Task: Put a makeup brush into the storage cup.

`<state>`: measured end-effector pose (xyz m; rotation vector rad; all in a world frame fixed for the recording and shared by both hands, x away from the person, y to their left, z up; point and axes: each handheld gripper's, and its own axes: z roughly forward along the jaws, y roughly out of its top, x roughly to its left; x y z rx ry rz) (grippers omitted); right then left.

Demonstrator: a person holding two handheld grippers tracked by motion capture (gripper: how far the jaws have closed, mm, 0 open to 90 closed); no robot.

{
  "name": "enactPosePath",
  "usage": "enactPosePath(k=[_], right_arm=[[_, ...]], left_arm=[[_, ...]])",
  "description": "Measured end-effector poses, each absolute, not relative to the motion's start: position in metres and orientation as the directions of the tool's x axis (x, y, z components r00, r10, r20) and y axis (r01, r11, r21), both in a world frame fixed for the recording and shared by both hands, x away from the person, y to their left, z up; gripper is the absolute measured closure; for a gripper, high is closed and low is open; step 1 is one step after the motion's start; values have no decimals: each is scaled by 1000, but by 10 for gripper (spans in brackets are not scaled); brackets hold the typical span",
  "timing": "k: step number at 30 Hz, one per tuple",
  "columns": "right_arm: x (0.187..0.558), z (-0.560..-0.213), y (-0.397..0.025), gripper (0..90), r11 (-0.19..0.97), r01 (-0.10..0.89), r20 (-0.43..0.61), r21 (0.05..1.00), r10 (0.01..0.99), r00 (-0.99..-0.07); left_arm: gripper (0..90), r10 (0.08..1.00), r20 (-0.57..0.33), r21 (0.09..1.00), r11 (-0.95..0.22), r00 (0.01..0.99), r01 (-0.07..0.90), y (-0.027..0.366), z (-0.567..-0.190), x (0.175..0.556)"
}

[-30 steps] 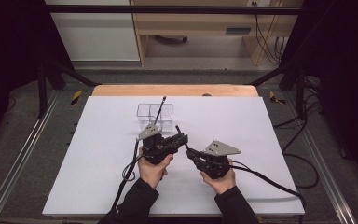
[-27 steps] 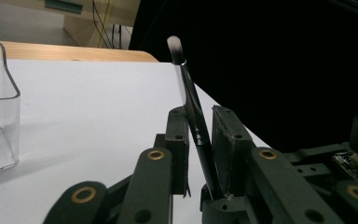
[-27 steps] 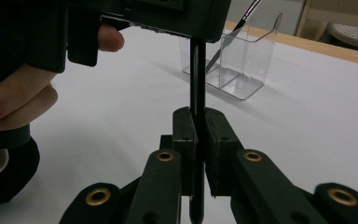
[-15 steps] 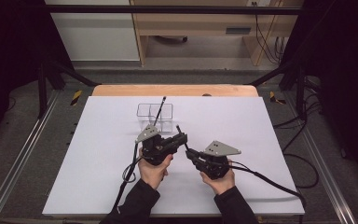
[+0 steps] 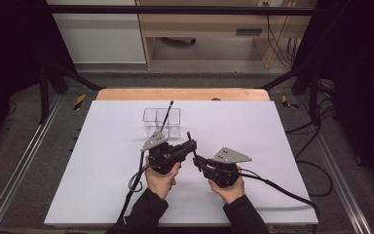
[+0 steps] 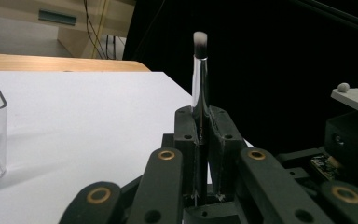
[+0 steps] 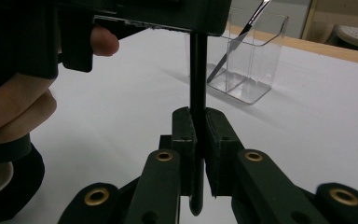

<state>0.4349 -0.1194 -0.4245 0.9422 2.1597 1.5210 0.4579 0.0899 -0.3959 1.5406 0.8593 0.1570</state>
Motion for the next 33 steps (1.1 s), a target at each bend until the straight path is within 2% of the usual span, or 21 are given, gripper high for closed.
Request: enactPosePath(k=[3, 6, 18, 26, 33], right_arm=[[435, -424, -119, 829, 208, 326, 104, 922, 679, -727], [435, -424, -119, 776, 202, 327, 111, 923, 676, -729], [436, -419, -123, 443, 180, 345, 135, 921, 683, -718], [436, -414, -128, 238, 168, 338, 114, 926, 728, -676], [438, -411, -137, 172, 163, 349, 113, 923, 750, -651]], left_arm=[[828, 591, -372, 909, 75, 716, 411, 89, -395, 457], [830, 598, -359, 913, 65, 716, 402, 90, -393, 456], [830, 623, -313, 925, 29, 717, 378, 97, -388, 456], [830, 639, -286, 931, 7, 714, 366, 108, -382, 456], [830, 656, -257, 935, -18, 710, 355, 120, -377, 456]])
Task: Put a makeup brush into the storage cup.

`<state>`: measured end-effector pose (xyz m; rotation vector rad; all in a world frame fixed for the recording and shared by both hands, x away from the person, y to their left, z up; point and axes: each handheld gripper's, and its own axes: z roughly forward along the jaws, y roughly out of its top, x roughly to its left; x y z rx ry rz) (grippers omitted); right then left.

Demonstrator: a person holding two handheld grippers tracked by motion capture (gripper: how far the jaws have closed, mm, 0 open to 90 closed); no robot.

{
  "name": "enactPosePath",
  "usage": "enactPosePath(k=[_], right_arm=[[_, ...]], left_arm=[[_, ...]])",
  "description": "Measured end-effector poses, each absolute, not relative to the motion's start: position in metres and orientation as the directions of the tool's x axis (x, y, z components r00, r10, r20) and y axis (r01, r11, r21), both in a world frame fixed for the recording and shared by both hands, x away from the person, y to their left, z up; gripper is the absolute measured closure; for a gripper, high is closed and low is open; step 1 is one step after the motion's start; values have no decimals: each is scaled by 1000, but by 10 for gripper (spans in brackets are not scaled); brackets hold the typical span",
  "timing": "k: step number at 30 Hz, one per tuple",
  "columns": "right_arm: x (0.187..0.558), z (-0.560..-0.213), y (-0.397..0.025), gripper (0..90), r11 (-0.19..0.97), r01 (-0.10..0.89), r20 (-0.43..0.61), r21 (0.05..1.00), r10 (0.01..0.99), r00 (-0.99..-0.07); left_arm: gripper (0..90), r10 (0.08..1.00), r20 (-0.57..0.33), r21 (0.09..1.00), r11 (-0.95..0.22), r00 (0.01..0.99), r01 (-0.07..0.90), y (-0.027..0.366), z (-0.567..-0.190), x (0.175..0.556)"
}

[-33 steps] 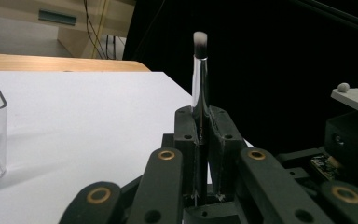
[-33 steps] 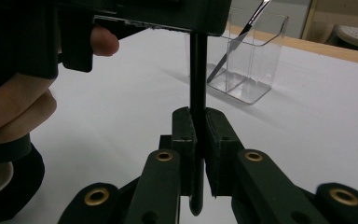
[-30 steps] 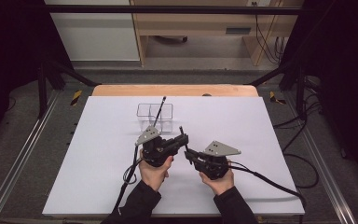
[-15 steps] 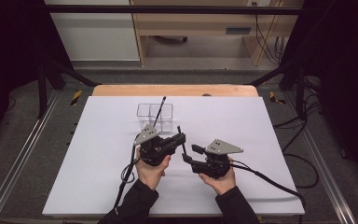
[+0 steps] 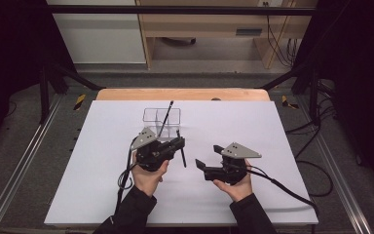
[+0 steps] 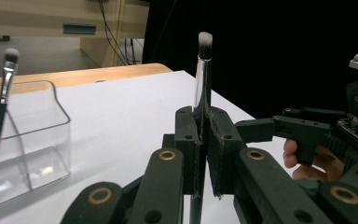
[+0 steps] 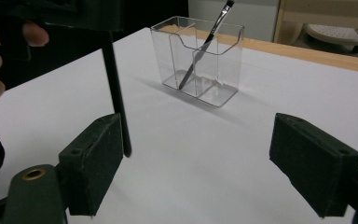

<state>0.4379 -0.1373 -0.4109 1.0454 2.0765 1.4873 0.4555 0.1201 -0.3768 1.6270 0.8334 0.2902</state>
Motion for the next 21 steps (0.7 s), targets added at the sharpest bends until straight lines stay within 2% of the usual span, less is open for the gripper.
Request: enactPosePath(k=[8, 21], right_arm=[[440, -410, -148, 129, 176, 377, 112, 909, 769, -630], [443, -408, -169, 110, 168, 403, 111, 900, 805, -583]], left_arm=[[830, 665, -228, 937, -49, 711, 346, 134, -371, 454], [829, 686, -208, 934, -73, 697, 351, 151, -367, 457]])
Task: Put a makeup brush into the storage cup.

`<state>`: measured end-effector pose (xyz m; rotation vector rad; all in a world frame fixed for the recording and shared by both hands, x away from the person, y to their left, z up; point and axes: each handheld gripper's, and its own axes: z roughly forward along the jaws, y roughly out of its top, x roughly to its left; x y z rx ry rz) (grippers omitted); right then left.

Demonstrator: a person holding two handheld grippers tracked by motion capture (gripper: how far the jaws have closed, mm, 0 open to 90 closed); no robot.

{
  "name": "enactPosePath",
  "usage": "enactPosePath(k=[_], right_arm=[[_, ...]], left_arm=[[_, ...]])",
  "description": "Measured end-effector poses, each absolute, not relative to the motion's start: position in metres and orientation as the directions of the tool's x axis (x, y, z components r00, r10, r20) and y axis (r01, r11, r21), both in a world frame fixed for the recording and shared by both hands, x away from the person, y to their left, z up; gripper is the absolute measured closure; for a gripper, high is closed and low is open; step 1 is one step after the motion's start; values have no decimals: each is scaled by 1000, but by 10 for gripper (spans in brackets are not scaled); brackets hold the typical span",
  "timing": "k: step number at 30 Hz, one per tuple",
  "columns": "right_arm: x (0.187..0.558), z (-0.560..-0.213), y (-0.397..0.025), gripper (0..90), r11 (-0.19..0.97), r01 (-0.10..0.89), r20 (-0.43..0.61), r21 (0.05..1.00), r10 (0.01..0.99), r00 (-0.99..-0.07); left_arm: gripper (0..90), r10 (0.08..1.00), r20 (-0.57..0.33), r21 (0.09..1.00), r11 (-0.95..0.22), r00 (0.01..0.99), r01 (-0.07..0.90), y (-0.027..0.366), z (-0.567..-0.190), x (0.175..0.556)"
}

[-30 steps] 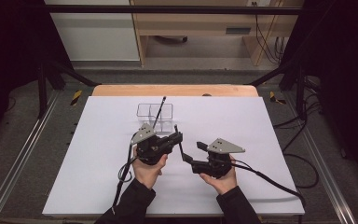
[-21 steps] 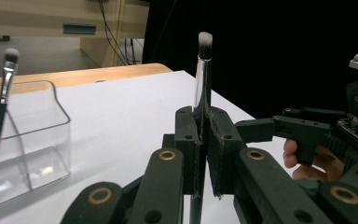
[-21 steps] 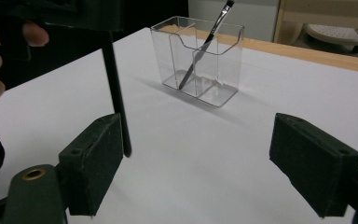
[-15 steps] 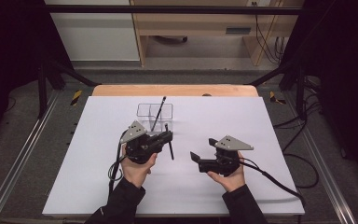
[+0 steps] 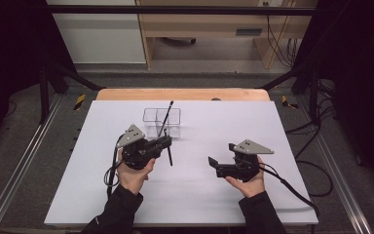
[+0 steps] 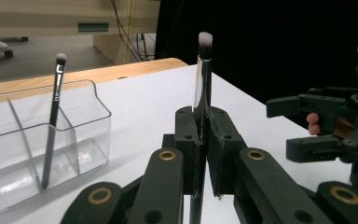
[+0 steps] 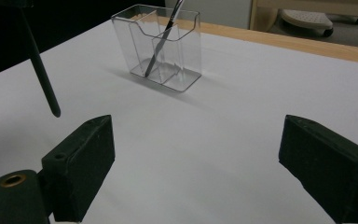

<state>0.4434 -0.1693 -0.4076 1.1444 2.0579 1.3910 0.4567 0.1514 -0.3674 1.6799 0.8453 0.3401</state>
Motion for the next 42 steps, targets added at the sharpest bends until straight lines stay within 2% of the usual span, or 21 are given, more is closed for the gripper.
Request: enactPosePath(k=[19, 42], right_arm=[[446, -406, -194, 87, 145, 421, 106, 895, 848, -519], [448, -408, -195, 68, 167, 430, 84, 887, 858, -507]], left_arm=[[829, 727, -136, 937, -126, 673, 326, 165, -348, 468], [829, 750, -114, 941, -129, 652, 312, 171, -335, 482]])
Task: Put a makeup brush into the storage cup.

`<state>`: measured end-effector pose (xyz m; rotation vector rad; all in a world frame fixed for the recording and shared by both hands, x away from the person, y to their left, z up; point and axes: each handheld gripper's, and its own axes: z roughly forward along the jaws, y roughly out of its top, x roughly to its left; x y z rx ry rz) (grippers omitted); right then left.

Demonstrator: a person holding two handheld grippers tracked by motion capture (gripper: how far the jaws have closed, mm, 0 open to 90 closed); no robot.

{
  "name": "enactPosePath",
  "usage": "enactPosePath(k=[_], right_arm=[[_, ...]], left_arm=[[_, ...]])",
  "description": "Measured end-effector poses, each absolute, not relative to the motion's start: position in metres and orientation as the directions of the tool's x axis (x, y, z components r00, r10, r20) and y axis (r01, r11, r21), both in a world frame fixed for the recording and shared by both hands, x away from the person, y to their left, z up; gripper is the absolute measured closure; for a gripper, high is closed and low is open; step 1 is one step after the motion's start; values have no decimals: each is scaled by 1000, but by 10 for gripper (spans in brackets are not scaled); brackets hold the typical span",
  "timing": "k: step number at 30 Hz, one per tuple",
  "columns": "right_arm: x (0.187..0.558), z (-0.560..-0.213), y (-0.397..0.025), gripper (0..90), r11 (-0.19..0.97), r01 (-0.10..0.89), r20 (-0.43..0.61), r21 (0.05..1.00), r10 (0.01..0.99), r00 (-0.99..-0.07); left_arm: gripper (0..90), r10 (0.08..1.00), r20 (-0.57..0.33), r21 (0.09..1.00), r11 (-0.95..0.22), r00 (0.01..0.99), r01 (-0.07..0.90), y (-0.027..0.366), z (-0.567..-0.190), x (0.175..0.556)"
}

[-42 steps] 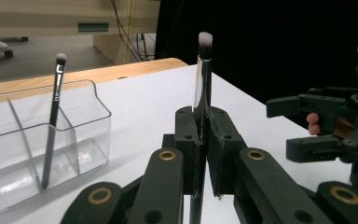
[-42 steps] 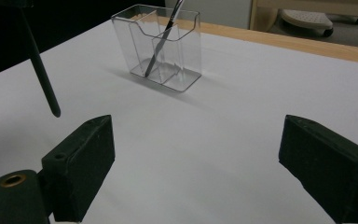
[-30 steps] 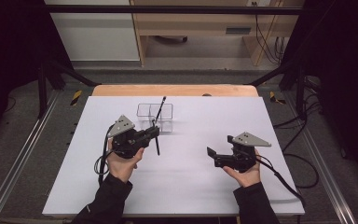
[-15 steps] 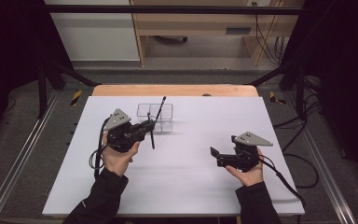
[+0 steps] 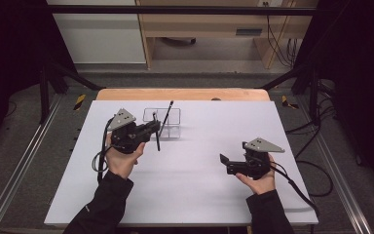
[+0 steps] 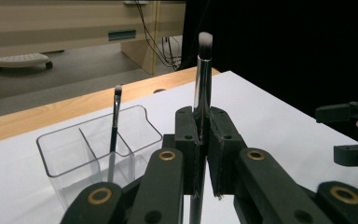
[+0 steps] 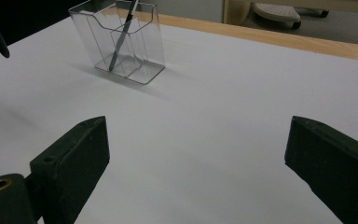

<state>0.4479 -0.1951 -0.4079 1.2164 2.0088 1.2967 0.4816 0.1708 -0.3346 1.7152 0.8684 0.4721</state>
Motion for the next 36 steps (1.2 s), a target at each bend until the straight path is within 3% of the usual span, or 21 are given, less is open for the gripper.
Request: enactPosePath(k=[17, 36], right_arm=[[448, -408, -196, 57, 175, 435, 78, 883, 860, -505], [448, -406, -198, 47, 190, 433, 59, 881, 864, -500]], left_arm=[[829, 766, -58, 939, -175, 641, 295, 167, -323, 501], [829, 773, -61, 941, -166, 631, 295, 161, -316, 525]])
